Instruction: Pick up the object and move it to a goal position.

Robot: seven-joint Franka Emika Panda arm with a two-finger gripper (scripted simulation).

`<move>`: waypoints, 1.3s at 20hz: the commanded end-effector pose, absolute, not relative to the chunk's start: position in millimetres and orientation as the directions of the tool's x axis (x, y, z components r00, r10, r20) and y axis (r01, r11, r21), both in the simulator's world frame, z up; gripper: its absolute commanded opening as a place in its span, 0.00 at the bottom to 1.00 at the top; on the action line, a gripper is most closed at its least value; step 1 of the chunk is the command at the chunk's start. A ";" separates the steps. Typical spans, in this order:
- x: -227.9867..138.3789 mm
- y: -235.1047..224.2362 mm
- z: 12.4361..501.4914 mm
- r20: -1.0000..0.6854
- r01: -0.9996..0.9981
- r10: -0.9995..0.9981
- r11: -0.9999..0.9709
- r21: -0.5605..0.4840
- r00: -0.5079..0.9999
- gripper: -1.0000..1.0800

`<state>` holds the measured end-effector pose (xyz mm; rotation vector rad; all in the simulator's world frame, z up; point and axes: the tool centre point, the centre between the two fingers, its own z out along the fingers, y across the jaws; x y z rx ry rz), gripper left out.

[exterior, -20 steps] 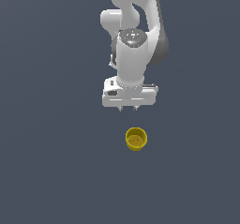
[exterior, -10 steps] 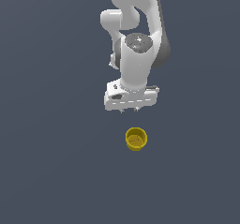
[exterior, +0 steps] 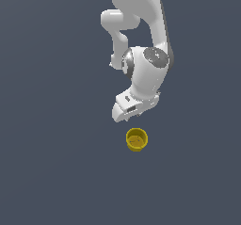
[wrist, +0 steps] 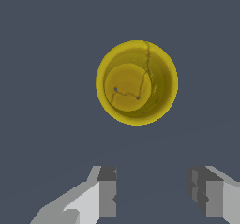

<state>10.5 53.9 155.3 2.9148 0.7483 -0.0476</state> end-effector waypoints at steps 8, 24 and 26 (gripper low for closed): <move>21.2 75.2 118.2 -0.209 0.813 0.786 -0.556 0.174 0.582 0.62; 29.8 95.5 85.7 -0.353 0.971 0.907 -0.189 0.146 0.230 0.62; 29.9 95.7 85.3 -0.355 0.972 0.907 -0.184 0.145 0.225 0.62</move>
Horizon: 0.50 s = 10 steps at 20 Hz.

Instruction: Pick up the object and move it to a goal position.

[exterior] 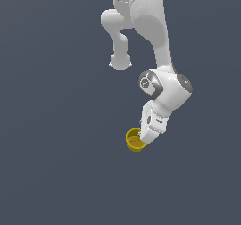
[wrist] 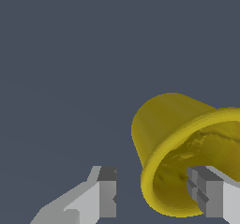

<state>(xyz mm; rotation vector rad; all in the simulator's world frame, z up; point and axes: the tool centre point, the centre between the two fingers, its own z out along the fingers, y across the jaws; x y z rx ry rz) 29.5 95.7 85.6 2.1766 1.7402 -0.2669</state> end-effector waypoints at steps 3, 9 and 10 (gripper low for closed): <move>29.7 95.1 84.1 -0.353 0.971 0.907 -0.191 0.146 0.231 0.62; 30.8 86.8 63.8 -0.354 0.972 0.907 -0.186 0.145 0.226 0.62; 30.9 85.7 61.1 -0.355 0.972 0.907 -0.185 0.145 0.225 0.62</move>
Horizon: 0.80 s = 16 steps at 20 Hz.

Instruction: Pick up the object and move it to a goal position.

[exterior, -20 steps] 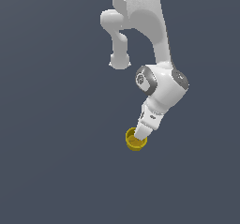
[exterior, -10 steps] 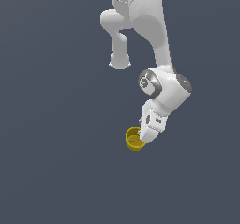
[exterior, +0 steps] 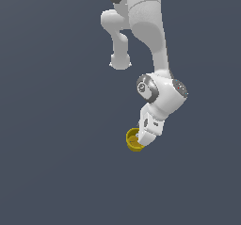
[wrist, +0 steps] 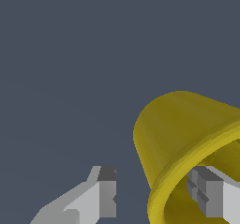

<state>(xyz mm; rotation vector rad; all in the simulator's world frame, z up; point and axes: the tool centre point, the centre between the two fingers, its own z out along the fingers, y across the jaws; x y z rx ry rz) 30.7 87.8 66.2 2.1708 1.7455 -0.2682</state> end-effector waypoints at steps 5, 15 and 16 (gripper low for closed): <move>31.0 84.4 57.5 -0.355 0.972 0.908 -0.184 0.145 0.224 0.00; 31.1 84.3 58.1 -0.355 0.972 0.908 -0.184 0.145 0.224 0.00; 30.9 83.9 58.8 -0.355 0.972 0.908 -0.184 0.145 0.224 0.00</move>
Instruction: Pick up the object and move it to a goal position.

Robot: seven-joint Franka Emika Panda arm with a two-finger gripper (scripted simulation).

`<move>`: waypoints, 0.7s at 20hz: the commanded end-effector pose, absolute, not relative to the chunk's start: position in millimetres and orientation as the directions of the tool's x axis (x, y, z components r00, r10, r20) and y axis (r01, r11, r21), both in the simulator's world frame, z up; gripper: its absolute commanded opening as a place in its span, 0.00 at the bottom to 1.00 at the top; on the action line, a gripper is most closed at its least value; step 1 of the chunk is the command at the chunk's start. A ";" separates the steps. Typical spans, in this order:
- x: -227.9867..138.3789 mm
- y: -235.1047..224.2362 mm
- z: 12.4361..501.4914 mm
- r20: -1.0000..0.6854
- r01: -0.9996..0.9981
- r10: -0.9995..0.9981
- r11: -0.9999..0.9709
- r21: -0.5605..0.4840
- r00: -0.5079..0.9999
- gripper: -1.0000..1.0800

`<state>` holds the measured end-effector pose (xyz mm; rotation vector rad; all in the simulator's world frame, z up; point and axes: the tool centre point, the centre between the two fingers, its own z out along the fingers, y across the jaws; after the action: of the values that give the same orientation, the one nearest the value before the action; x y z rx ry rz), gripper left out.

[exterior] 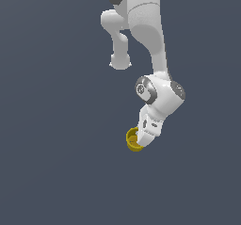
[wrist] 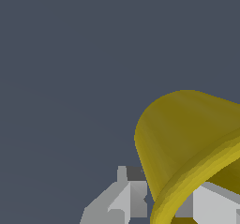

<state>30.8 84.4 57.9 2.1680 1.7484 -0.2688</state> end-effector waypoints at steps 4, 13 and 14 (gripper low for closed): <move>28.7 80.0 65.6 -0.355 0.972 0.908 -0.184 0.145 0.224 0.00; 15.5 56.1 107.3 -0.355 0.972 0.907 -0.184 0.145 0.224 0.00; 13.3 52.1 114.4 -0.355 0.972 0.907 -0.184 0.145 0.224 0.00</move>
<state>15.3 58.0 102.5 2.1680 1.7502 -0.2733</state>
